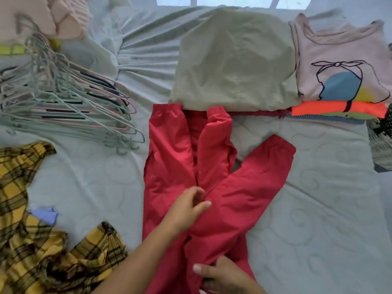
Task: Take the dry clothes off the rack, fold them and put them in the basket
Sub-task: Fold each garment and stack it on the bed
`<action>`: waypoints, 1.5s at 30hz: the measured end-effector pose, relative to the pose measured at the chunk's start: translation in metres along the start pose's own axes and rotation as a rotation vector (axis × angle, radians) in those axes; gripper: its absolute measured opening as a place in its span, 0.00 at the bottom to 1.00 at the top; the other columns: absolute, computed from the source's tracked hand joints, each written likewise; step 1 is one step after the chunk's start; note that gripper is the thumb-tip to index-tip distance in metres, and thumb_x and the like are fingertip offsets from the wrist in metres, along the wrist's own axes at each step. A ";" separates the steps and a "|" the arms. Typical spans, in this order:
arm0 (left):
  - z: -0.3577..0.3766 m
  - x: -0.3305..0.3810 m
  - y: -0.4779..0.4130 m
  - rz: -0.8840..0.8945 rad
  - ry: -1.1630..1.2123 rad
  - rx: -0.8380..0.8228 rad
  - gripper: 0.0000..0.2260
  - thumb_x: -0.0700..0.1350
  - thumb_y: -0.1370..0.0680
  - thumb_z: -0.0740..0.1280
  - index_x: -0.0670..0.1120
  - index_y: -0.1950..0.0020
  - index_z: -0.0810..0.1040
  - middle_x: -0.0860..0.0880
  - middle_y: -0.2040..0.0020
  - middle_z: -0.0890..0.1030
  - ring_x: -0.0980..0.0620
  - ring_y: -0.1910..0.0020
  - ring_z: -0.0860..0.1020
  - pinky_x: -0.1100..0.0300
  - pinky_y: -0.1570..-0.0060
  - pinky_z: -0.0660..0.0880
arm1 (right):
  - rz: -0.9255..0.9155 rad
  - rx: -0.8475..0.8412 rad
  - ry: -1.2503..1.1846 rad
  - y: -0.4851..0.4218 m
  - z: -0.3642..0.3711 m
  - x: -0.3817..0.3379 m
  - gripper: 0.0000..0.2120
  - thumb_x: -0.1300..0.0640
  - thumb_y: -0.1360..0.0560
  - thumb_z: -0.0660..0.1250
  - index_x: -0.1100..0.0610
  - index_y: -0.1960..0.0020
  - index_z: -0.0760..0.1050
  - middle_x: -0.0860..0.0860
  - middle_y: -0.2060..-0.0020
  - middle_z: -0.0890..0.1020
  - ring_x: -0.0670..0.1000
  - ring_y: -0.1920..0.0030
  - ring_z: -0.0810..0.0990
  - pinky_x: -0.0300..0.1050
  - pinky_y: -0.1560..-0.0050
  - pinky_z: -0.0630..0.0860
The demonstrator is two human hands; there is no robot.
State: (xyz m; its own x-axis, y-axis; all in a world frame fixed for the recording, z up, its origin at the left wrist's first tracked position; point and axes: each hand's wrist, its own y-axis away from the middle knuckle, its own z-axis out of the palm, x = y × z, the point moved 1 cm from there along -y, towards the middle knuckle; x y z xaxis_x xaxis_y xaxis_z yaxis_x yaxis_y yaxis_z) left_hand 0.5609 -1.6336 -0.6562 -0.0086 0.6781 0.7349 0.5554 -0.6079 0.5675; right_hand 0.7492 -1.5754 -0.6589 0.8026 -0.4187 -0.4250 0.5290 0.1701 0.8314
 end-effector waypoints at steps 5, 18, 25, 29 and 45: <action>0.024 -0.023 0.024 -0.091 -0.093 -0.041 0.22 0.48 0.31 0.75 0.46 0.40 0.73 0.51 0.52 0.70 0.56 0.54 0.70 0.68 0.50 0.66 | -0.090 0.463 -0.039 0.019 -0.068 -0.046 0.16 0.48 0.30 0.71 0.61 0.54 0.76 0.55 0.62 0.83 0.48 0.67 0.79 0.39 0.67 0.72; 0.016 -0.026 0.040 -0.107 0.218 -0.439 0.31 0.54 0.41 0.78 0.55 0.40 0.74 0.59 0.43 0.80 0.62 0.43 0.77 0.61 0.39 0.73 | -0.534 0.379 -0.457 0.008 -0.098 -0.216 0.07 0.60 0.26 0.64 0.56 0.52 0.80 0.50 0.61 0.85 0.48 0.58 0.83 0.42 0.58 0.82; -0.003 -0.037 0.026 -0.199 0.599 -0.137 0.31 0.53 0.44 0.77 0.49 0.43 0.77 0.57 0.50 0.83 0.61 0.50 0.80 0.67 0.49 0.74 | -0.645 0.466 -0.003 -0.067 -0.078 -0.305 0.14 0.55 0.28 0.70 0.59 0.44 0.76 0.50 0.56 0.81 0.46 0.59 0.81 0.40 0.58 0.78; 0.006 -0.043 0.020 -0.242 0.647 -0.045 0.33 0.63 0.40 0.74 0.48 0.41 0.75 0.53 0.45 0.82 0.57 0.45 0.79 0.59 0.40 0.73 | -0.722 0.972 0.363 -0.075 -0.080 -0.269 0.25 0.52 0.28 0.71 0.60 0.36 0.66 0.52 0.44 0.71 0.46 0.47 0.73 0.38 0.44 0.71; 0.007 -0.041 0.016 -0.324 0.792 0.041 0.08 0.45 0.21 0.63 0.45 0.46 0.78 0.48 0.46 0.82 0.52 0.48 0.79 0.57 0.39 0.72 | -0.561 0.448 1.083 0.030 -0.012 0.023 0.19 0.39 0.42 0.68 0.41 0.53 0.70 0.39 0.61 0.74 0.36 0.61 0.71 0.28 0.61 0.68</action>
State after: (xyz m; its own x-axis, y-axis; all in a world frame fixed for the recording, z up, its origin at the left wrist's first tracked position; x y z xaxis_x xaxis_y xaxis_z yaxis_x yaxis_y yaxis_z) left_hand 0.5759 -1.6682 -0.6802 -0.7421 0.3178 0.5901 0.4544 -0.4086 0.7916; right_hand 0.7866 -1.5698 -0.6482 0.4283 0.6297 -0.6481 0.8942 -0.1920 0.4044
